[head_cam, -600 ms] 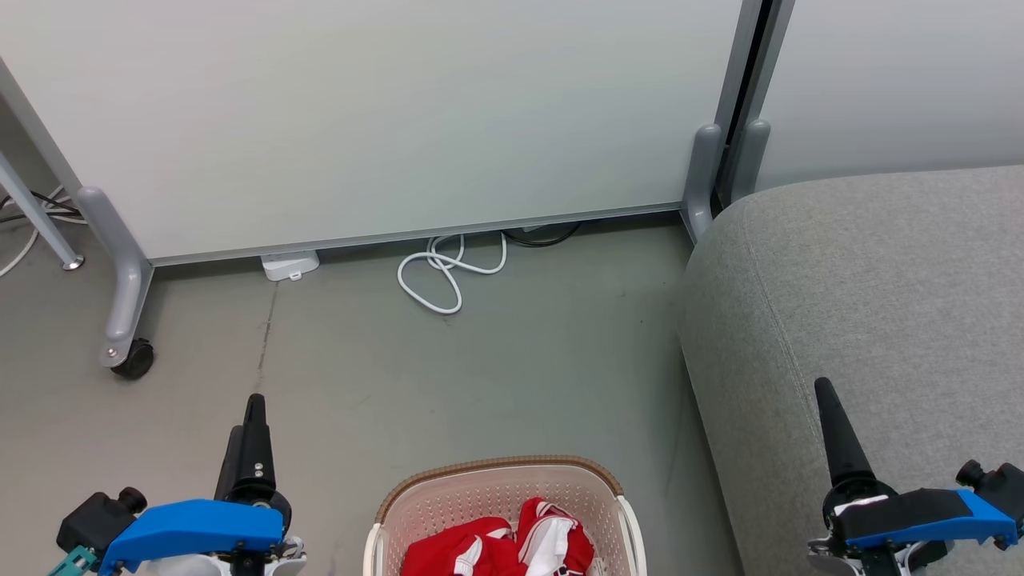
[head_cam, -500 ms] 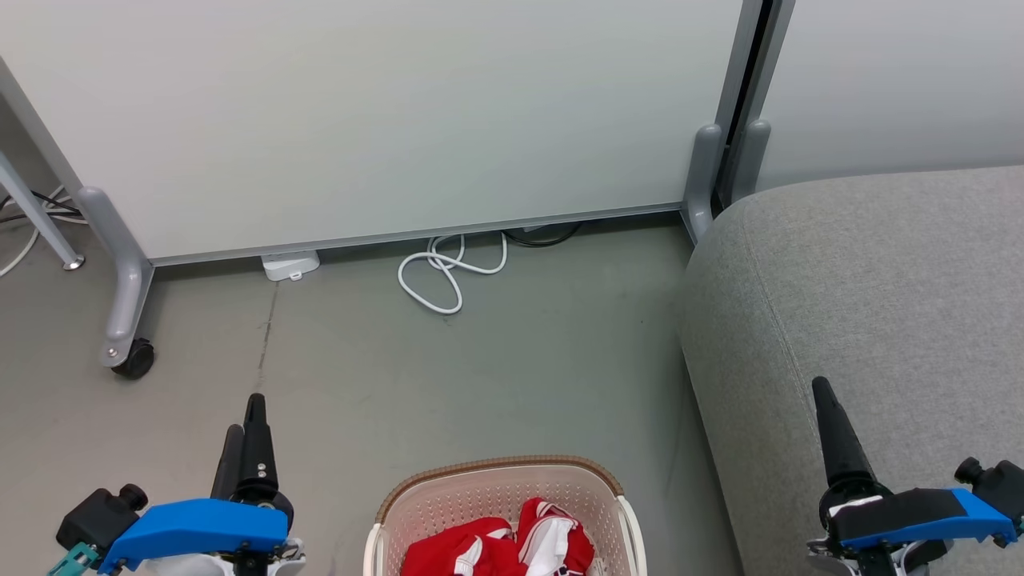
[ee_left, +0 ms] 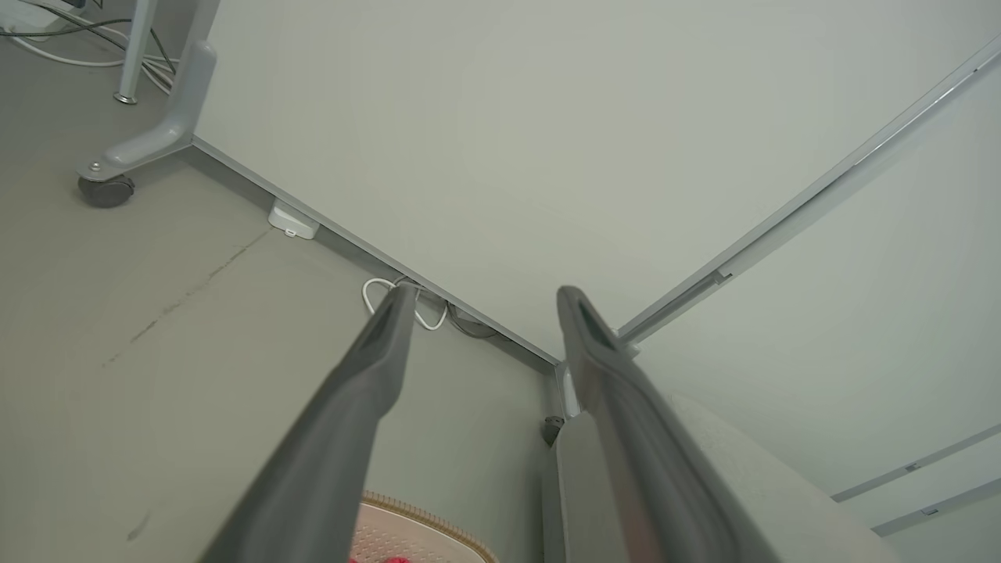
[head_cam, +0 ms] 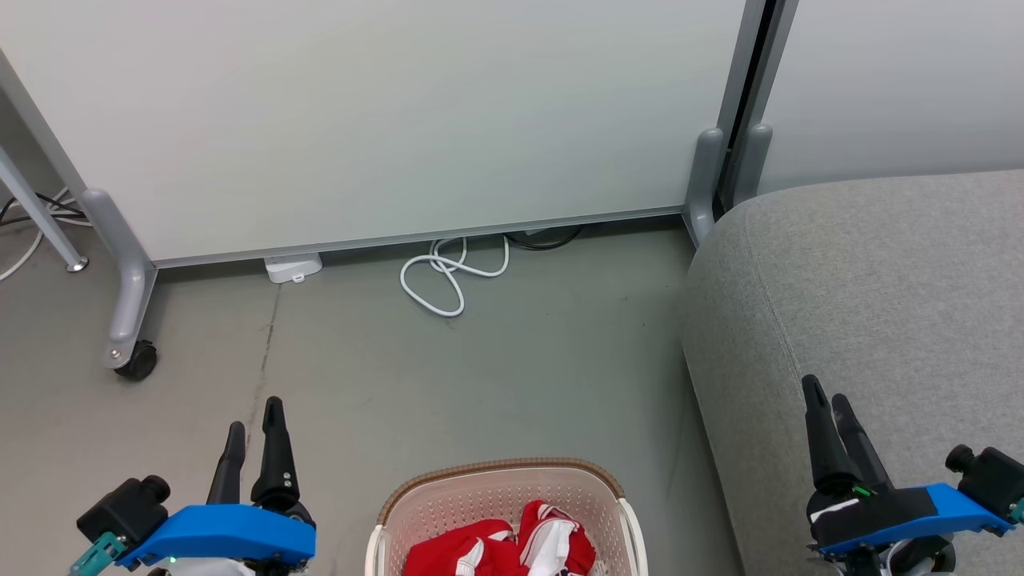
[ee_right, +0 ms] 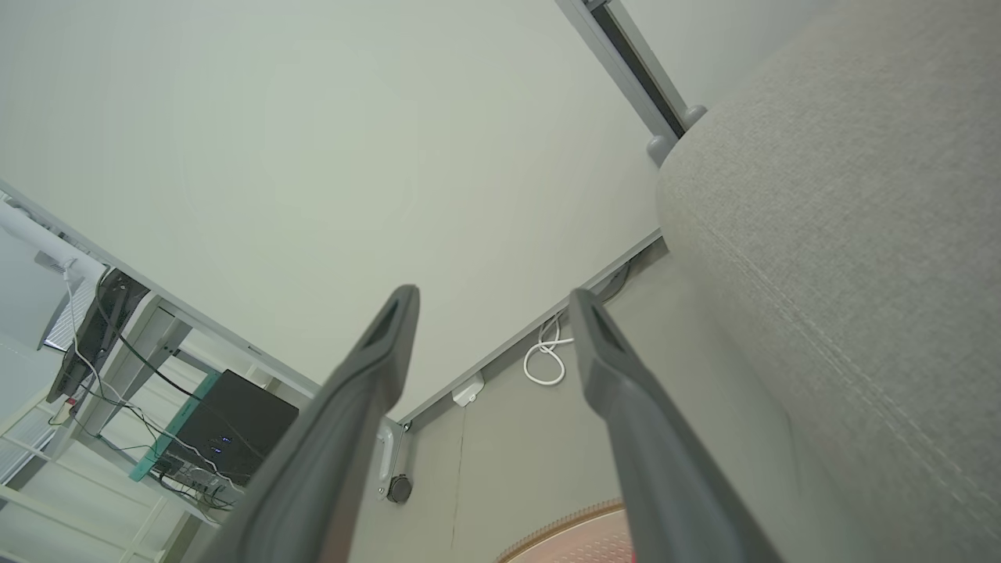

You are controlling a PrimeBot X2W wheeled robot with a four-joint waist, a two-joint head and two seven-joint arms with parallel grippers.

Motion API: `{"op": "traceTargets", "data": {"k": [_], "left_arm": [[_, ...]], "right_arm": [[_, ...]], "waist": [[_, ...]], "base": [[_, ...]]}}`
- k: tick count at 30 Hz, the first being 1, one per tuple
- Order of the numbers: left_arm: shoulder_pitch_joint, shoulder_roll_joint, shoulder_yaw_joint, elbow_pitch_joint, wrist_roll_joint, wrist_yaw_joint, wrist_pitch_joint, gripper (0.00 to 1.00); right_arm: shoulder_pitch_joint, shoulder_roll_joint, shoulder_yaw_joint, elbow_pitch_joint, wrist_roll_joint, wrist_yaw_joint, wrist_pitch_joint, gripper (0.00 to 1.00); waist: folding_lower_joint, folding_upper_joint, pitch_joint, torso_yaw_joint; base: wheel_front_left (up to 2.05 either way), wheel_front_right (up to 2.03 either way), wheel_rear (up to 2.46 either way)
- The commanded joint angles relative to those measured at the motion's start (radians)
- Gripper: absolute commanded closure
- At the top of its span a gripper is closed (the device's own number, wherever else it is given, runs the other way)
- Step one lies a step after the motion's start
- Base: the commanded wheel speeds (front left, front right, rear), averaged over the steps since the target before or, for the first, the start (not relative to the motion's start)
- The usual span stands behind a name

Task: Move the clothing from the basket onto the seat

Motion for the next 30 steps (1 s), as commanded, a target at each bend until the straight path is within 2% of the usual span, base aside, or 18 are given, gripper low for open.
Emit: {"op": "traceTargets", "data": {"k": [1, 12, 30], "left_arm": [[-0.008, 0.011, -0.009, -0.015, 0.041, 0.0, -0.011, 0.0], [-0.003, 0.023, -0.041, 0.003, 0.194, 0.007, -0.043, 0.0], [0.009, 0.027, -0.065, 0.018, 0.37, 0.023, -0.09, 0.0]], "right_arm": [[-0.005, -0.007, 0.004, -0.019, -0.041, 0.002, -0.009, 0.0], [0.007, -0.008, 0.01, -0.029, -0.171, 0.002, -0.007, 0.0], [0.014, -0.009, 0.029, -0.035, -0.354, 0.003, -0.018, 0.0]], "waist": [[0.0, -0.0001, -0.001, 0.0], [0.0, -0.0001, -0.004, 0.002], [0.0, -0.0001, -0.006, 0.009]], "base": [[0.0, 0.0, 0.0], [0.0, 0.0, 0.0], [0.0, 0.0, 0.0]]}}
